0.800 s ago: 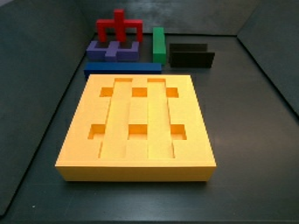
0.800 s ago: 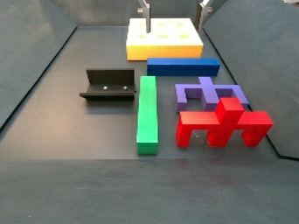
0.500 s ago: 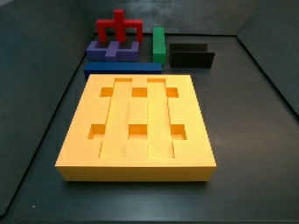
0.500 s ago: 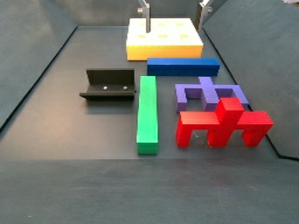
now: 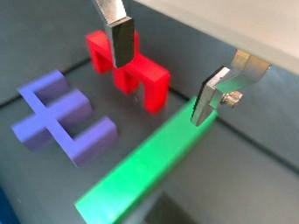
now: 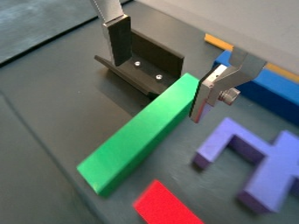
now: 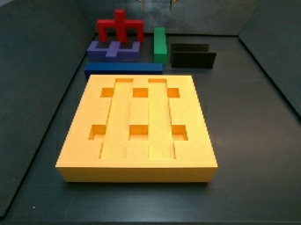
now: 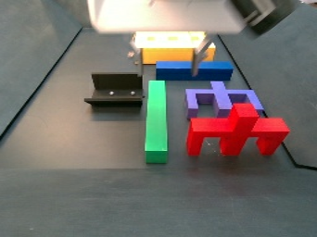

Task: Pick up the green object. Move up. Move to above the board. Insert the green object.
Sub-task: Pick up the green object.

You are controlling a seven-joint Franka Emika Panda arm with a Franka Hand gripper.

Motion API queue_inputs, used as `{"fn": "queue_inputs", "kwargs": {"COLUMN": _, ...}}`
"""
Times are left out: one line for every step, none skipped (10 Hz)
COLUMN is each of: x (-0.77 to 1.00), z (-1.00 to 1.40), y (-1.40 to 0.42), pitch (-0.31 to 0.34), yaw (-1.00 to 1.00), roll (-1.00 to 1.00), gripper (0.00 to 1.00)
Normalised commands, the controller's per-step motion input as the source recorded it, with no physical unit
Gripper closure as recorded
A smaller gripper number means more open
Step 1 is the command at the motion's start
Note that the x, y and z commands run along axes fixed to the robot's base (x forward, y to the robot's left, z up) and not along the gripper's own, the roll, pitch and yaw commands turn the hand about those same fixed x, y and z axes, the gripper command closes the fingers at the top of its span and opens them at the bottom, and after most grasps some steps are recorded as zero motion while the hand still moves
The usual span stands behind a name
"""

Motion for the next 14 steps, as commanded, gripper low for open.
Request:
{"fn": "queue_inputs", "kwargs": {"x": 0.31, "z": -0.91, "y": -0.13, "pitch": -0.163, "yaw": -0.29, "roll": 0.00, "gripper": 0.00}}
{"fn": "queue_inputs", "kwargs": {"x": 0.05, "z": -0.47, "y": 0.00, "pitch": -0.260, "yaw": -0.02, "roll": -0.10, "gripper": 0.00}}
{"fn": "queue_inputs", "kwargs": {"x": 0.03, "z": 0.00, "y": -0.01, "pitch": 0.000, "yaw": 0.00, "roll": 0.00, "gripper": 0.00}}
{"fn": "queue_inputs", "kwargs": {"x": 0.00, "z": -0.49, "y": 0.11, "pitch": -0.123, "yaw": 0.00, "roll": -0.22, "gripper": 0.00}}
{"fn": "queue_inputs", "kwargs": {"x": 0.00, "z": -0.45, "y": 0.05, "pitch": -0.200, "yaw": 0.00, "roll": -0.29, "gripper": 0.00}}
{"fn": "queue_inputs", "kwargs": {"x": 0.00, "z": -0.44, "y": 0.01, "pitch": -0.194, "yaw": 0.00, "roll": -0.30, "gripper": 0.00}}
{"fn": "queue_inputs", "kwargs": {"x": 0.04, "z": -0.49, "y": 0.00, "pitch": -0.184, "yaw": 0.00, "roll": -0.26, "gripper": 0.00}}
{"fn": "queue_inputs", "kwargs": {"x": 0.10, "z": -0.43, "y": 0.00, "pitch": -0.180, "yaw": 0.00, "roll": -0.24, "gripper": 0.00}}
{"fn": "queue_inputs", "kwargs": {"x": 0.14, "z": -0.33, "y": 0.00, "pitch": -0.140, "yaw": 0.00, "roll": -0.16, "gripper": 0.00}}
{"fn": "queue_inputs", "kwargs": {"x": 0.00, "z": -0.21, "y": -0.05, "pitch": -0.106, "yaw": 0.00, "roll": -0.08, "gripper": 0.00}}
{"fn": "queue_inputs", "kwargs": {"x": 0.06, "z": -0.16, "y": -0.12, "pitch": -0.076, "yaw": 0.01, "roll": -0.04, "gripper": 0.00}}
{"fn": "queue_inputs", "kwargs": {"x": 0.07, "z": -0.16, "y": -0.19, "pitch": -0.050, "yaw": 0.03, "roll": 0.00, "gripper": 0.00}}
{"fn": "queue_inputs", "kwargs": {"x": 0.05, "z": -0.25, "y": -0.12, "pitch": -0.041, "yaw": 0.08, "roll": 0.00, "gripper": 0.00}}
{"fn": "queue_inputs", "kwargs": {"x": 0.00, "z": -0.32, "y": 0.00, "pitch": -0.026, "yaw": 0.10, "roll": 0.01, "gripper": 0.00}}
